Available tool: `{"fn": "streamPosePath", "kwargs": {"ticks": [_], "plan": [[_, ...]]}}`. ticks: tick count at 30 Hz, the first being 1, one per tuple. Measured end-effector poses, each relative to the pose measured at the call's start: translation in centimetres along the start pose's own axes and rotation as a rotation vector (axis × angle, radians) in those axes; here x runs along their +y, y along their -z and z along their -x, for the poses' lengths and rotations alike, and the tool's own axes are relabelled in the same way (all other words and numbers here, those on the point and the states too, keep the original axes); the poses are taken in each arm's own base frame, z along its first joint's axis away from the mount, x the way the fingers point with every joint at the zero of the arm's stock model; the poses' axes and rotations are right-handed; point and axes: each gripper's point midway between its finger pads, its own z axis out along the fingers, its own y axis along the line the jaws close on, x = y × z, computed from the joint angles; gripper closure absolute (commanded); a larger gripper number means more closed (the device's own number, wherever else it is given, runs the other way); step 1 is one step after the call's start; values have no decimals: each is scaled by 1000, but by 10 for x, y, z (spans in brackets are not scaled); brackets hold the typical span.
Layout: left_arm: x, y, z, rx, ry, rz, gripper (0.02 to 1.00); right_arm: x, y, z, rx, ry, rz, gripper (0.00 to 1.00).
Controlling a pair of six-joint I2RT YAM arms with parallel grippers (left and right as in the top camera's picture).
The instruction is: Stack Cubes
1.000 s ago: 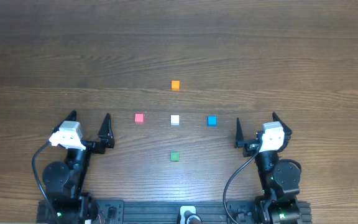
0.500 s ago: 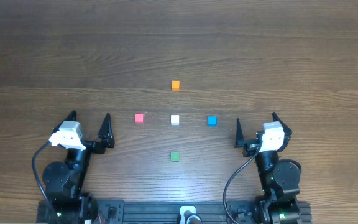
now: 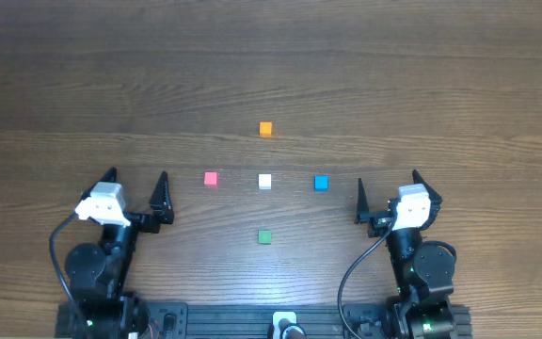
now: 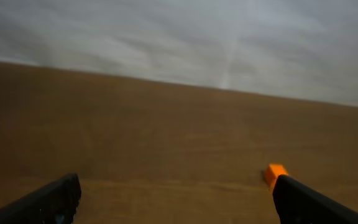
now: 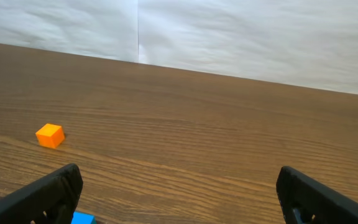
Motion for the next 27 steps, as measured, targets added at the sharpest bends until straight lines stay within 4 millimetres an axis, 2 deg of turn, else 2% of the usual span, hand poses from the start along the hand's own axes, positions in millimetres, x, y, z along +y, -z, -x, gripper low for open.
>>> {"fn": "streamPosePath", "kwargs": {"ticks": [3,5,9,12,14,16,19,22,24,27], "plan": [[-2,-4,-14,100,14,-5,20,0,0,0,0,0,0,9],[-8,-7,-15,172,21,-19,20,0,0,0,0,0,1,9],[-26,-17,8,316,30,-49,23,0,0,0,0,0,2,9],[-42,-33,32,425,30,-76,20,0,0,1,-4,0,1,7],[-54,-48,40,518,32,-89,23,0,0,0,-4,-1,1,9],[-64,-64,40,619,41,-95,20,0,0,0,-4,-1,1,7],[-79,-88,24,785,64,-89,23,0,0,0,-4,-1,1,7],[-87,-101,-4,935,79,-54,20,0,0,0,-4,0,0,9],[-90,-104,-30,1029,79,-14,20,0,0,0,-4,-1,0,7],[-91,-97,-67,1154,63,40,20,0,0,0,-4,0,0,9]]}}
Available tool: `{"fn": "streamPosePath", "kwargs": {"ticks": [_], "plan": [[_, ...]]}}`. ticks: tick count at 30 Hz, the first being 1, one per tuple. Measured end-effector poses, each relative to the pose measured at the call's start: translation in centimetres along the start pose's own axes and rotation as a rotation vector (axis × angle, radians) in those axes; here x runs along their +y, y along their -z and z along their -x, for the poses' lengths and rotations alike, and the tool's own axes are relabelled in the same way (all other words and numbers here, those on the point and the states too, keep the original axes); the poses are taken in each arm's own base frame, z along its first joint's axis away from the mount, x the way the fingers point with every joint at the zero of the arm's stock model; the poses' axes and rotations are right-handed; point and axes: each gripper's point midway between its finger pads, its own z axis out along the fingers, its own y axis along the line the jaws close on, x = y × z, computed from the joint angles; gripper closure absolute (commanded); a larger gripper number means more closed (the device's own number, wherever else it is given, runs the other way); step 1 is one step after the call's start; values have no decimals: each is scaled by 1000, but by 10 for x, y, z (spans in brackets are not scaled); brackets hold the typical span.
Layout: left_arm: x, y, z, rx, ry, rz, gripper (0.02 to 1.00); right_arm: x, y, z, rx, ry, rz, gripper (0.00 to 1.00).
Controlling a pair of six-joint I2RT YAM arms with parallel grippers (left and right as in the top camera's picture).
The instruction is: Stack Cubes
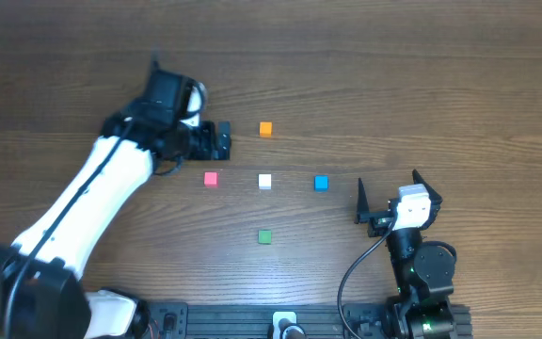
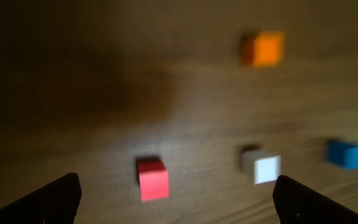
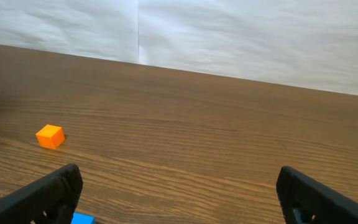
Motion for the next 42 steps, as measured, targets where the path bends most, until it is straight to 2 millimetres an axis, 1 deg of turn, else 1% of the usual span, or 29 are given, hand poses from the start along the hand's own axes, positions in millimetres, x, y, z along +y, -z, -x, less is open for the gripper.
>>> {"fn": "streamPosePath", "kwargs": {"ticks": [3,6,9,16,24,26,31,35,37,42], "plan": [[0,-19,-19,83,6,64,25,0,0,0,0,0,0,7],[-1,-29,-30,118,8,114,31,0,0,0,0,0,0,7],[0,-38,-36,138,21,149,38,0,0,0,0,0,0,9],[9,-53,-44,180,62,201,80,0,0,0,0,0,0,9],[14,-62,-49,208,72,226,77,0,0,0,0,0,0,7],[14,-65,-49,210,70,227,77,0,0,0,0,0,0,9],[11,-71,-42,175,52,209,84,0,0,0,0,0,0,9],[15,-79,-49,175,49,209,91,0,0,0,0,0,0,9],[17,-81,-54,185,48,214,91,0,0,0,0,0,0,7],[17,-82,-52,179,34,209,117,0,0,0,0,0,0,9]]}}
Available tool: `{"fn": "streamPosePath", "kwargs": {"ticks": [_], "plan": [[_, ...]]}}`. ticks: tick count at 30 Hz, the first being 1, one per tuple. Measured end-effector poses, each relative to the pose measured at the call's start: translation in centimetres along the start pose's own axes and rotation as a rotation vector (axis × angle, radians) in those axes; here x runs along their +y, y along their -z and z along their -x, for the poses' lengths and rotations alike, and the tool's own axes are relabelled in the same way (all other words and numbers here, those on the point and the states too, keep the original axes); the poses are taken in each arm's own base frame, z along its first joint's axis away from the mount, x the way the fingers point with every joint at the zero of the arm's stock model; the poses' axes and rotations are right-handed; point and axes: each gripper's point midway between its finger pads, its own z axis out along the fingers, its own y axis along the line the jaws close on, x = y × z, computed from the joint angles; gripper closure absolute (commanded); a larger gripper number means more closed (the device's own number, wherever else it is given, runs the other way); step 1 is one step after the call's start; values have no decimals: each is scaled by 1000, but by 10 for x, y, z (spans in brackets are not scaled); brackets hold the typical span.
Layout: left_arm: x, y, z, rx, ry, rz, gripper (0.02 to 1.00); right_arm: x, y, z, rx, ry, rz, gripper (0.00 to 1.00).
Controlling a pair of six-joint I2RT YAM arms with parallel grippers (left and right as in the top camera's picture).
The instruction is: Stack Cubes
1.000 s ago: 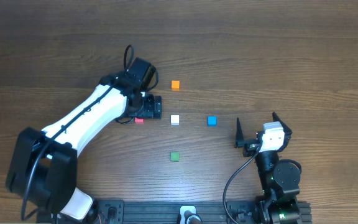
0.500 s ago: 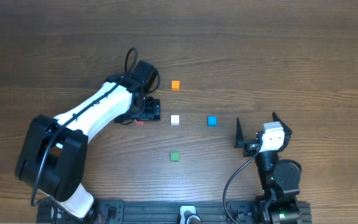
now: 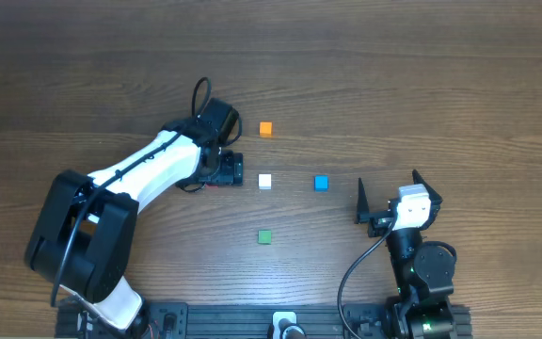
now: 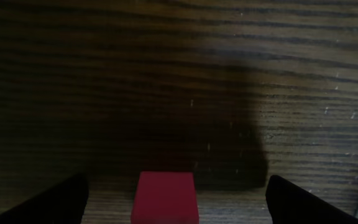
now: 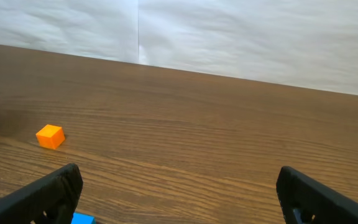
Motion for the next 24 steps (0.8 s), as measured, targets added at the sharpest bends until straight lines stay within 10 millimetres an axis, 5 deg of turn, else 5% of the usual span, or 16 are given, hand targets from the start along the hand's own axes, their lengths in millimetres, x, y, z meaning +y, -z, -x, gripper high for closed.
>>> {"fn": "streamPosePath", "kwargs": {"ticks": [8,24], "plan": [[0,0,0,0,-14,0,415,0,0,0,0,0,0,9],[1,0,-2,8,-19,4,617,0,0,0,-1,0,0,7]]}}
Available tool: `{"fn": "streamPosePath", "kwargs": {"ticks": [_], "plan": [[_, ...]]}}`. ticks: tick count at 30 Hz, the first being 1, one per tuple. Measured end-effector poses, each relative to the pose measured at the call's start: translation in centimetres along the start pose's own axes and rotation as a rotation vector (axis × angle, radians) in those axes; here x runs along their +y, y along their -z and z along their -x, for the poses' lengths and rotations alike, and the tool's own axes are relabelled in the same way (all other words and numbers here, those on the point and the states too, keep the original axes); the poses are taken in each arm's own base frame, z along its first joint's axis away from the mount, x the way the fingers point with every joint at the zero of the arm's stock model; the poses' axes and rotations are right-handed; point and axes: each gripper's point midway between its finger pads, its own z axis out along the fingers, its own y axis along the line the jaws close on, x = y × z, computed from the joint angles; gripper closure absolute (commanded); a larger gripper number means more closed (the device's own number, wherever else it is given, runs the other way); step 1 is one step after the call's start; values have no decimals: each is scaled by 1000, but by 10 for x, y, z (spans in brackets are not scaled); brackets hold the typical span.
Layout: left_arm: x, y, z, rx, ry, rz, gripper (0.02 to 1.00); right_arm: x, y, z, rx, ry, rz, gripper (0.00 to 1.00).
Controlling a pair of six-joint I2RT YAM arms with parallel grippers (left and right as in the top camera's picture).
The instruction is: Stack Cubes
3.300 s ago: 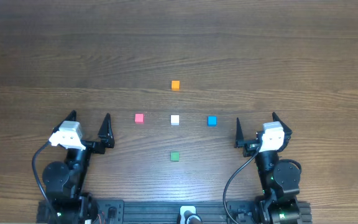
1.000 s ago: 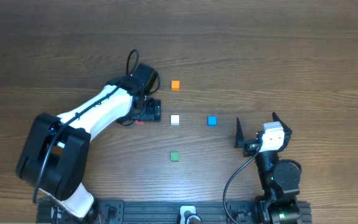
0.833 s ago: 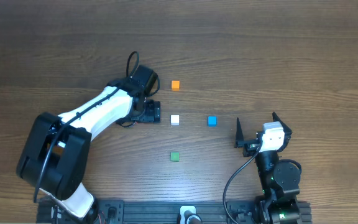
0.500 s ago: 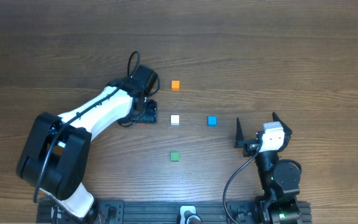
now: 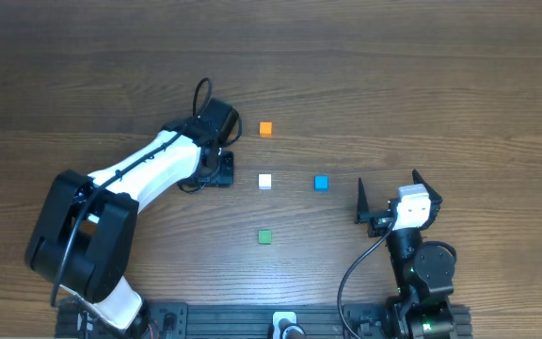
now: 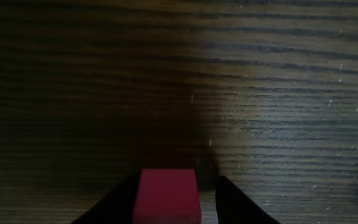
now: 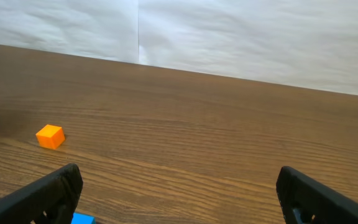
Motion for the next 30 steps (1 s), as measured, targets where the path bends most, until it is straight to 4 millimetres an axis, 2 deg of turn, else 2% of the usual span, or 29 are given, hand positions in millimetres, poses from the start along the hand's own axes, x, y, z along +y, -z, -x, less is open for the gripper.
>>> {"fn": "streamPosePath", "kwargs": {"ticks": [4,8,18,20,23,26,30], "plan": [[0,0,-1,2,0,1,676,0,0,0,0,0,0,9],[0,0,-1,2,1,1,774,0,0,0,0,0,0,7],[0,0,-1,3,2,2,879,0,0,0,0,0,0,9],[1,1,-4,16,17,8,921,0,0,0,0,0,0,7],[1,7,-13,53,36,28,930,0,0,0,0,-1,0,9],[-16,26,-10,51,42,36,930,0,0,0,-1,0,0,9],[-58,64,9,-40,34,-16,932,0,0,0,-1,0,0,7]]}}
